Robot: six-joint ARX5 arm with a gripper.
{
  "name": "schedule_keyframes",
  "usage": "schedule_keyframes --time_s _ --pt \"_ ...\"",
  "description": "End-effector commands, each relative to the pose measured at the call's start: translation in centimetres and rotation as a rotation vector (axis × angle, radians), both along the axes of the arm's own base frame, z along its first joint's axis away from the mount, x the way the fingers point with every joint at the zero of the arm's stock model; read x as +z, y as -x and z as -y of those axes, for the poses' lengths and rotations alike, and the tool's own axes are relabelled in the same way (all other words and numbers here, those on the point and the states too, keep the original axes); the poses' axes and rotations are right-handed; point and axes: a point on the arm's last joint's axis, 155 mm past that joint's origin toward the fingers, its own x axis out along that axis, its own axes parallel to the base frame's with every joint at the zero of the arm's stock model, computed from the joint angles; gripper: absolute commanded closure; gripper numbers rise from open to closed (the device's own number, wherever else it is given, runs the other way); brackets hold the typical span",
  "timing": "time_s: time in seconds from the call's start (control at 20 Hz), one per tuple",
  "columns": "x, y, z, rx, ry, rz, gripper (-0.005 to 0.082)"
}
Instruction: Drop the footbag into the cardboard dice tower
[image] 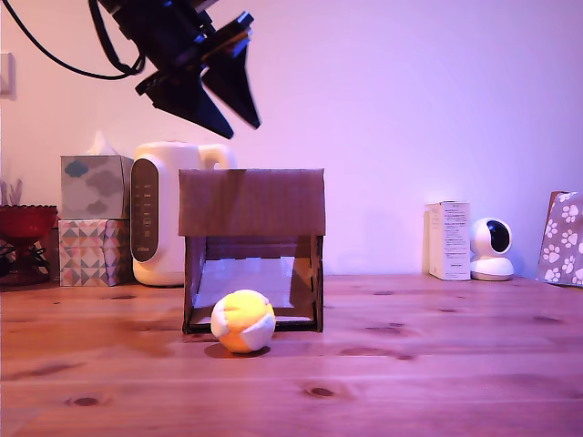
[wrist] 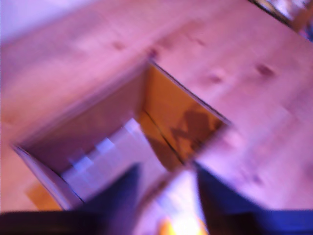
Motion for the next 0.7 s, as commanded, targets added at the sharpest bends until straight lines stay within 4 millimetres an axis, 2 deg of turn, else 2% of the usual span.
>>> schedule_keyframes --time_s 0.0,0.2,0.45,0.65 --pt "1.1 1.4 0.0 -0.02 0.02 -0.002 0.0793" --pt "2.7 2.8 -0.1 -0.042 0.047 0.007 0.0793" --pt "4.4 3.6 -0.5 -0.044 0.081 0.075 0.0793" --pt "4.1 5.3 -0.8 -0.067 0.129 0.132 0.0793"
